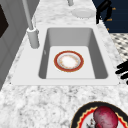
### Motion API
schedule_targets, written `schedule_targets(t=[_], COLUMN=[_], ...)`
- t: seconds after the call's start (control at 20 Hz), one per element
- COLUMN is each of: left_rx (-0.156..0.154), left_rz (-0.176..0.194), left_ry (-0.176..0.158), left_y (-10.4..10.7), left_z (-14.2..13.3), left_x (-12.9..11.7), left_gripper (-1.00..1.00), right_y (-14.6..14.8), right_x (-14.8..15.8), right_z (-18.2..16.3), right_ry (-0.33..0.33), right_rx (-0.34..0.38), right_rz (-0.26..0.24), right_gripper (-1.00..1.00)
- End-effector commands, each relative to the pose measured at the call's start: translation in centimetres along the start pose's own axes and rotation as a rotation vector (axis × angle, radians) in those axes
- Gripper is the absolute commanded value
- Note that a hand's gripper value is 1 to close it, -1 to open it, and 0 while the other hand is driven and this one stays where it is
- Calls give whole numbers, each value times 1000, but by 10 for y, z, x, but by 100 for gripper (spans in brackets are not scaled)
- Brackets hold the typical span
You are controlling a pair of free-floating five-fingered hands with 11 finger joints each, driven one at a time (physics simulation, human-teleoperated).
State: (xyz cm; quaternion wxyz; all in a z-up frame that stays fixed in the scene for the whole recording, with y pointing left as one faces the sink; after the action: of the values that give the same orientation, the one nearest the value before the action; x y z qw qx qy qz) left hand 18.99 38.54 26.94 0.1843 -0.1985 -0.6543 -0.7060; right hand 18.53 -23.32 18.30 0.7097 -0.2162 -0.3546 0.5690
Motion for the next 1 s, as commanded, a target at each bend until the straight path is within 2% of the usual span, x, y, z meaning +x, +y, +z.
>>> schedule_targets(t=[0.0, 0.05, 0.15, 0.3, 0.35, 0.5, 0.55, 0.65, 0.7, 0.75, 0.8, 0.95], left_rx=[21, 23, 33, 45, 30, 28, 26, 11, 3, -5, -2, 9], left_rz=[28, 19, 13, 51, 74, 92, 95, 107, 129, 169, 192, 232], left_ry=[40, 39, 58, 84, 76, 78, 75, 49, 32, 15, 11, 4], left_y=[5, 8, 3, -12, -15, -26, -29, -23, -16, -15, -15, -12], left_z=[18, 22, 27, 30, 34, 40, 42, 44, 47, 52, 56, 66], left_x=[-11, -14, -21, -32, -36, -45, -50, -69, -73, -74, -78, -91], left_gripper=[-100, -100, -100, -100, -100, -100, -100, -100, -100, -100, -100, -100], right_y=[0, 0, 0, 0, 0, 0, 0, 0, 0, 0, 0, 0], right_x=[0, 0, 0, 0, 0, 0, 0, 0, 0, 0, 0, 0], right_z=[0, 0, 0, 0, 0, 0, 0, 0, 0, 0, 0, 0], right_ry=[0, 0, 0, 0, 0, 0, 0, 0, 0, 0, 0, 0], right_rx=[0, 0, 0, 0, 0, 0, 0, 0, 0, 0, 0, 0], right_rz=[0, 0, 0, 0, 0, 0, 0, 0, 0, 0, 0, 0], right_gripper=[0, 0, 0, 0, 0, 0, 0, 0, 0, 0, 0, 0])
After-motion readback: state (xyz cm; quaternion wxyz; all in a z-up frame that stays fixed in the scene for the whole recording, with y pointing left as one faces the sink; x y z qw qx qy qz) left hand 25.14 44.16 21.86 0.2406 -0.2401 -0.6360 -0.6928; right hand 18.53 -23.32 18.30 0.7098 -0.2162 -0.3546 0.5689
